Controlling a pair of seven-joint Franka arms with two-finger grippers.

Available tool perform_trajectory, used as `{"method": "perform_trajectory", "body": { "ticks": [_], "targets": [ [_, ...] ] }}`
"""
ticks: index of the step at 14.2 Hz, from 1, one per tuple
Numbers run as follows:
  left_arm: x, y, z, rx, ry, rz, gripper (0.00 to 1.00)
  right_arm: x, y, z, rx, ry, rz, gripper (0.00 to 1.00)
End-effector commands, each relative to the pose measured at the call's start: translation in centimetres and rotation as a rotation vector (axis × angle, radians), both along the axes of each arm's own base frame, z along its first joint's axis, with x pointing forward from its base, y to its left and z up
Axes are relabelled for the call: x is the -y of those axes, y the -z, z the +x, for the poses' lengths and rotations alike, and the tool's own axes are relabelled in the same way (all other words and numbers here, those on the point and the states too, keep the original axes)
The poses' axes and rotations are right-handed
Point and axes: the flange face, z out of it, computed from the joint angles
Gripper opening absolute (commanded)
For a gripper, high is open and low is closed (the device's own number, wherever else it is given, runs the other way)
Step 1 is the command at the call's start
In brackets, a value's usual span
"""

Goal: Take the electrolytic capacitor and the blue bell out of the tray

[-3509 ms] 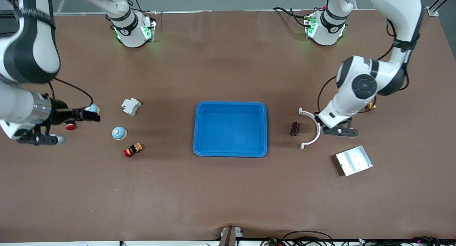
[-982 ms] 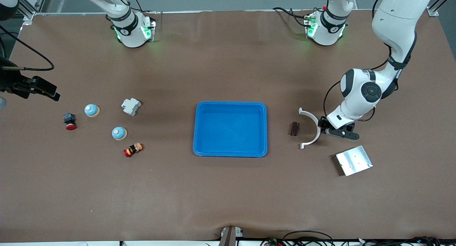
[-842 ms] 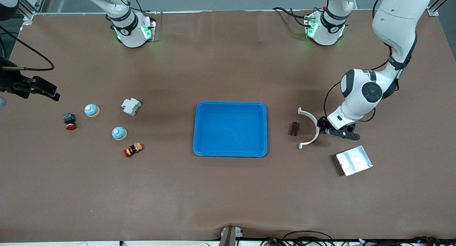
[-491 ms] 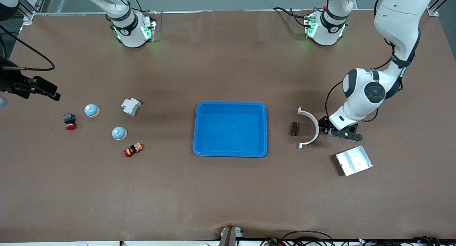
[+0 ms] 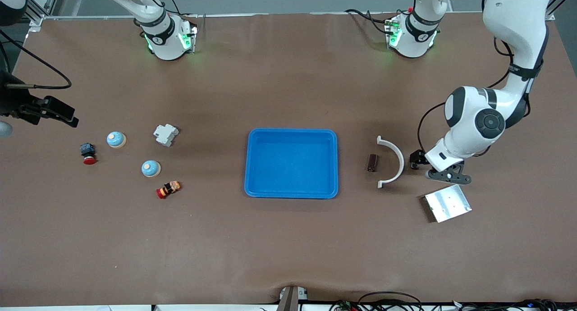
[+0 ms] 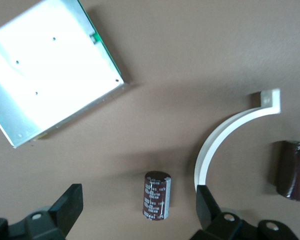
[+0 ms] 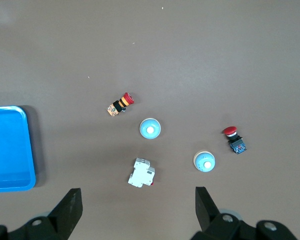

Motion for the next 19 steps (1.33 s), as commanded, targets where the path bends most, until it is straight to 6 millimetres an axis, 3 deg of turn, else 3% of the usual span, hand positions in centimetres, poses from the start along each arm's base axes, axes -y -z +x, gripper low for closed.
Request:
{"method": "perform_trajectory", "body": {
  "ticks": [1, 5, 10, 14, 19],
  "targets": [
    [1.5, -2.0, 0.5, 0.009, -0.005, -0.021, 1.0, 0.0, -0.5, -0.2, 0.005, -0.009, -0.005, 1.0],
    [4.2, -5.0, 1.0, 0.062, -0.01, -0.041, 1.0, 0.2, -0.7, -0.2, 0.009, -0.01, -0.017, 1.0],
    [4.1, -8.4, 2.4, 0.088, -0.069, -0.036, 1.0, 0.4, -1.0, -0.2, 0.015, -0.016, -0.031, 1.0],
    [3.7, -13.2, 3.1, 0.046, -0.09, -0.016, 1.0, 0.9, -1.8, -0.4, 0.017, -0.037, -0.03, 1.0],
    [3.2, -19.5, 2.3, 0.077, -0.161, -0.006, 1.0, 2.1, -2.0, -0.5, 0.017, -0.026, -0.022, 1.0]
  ]
}}
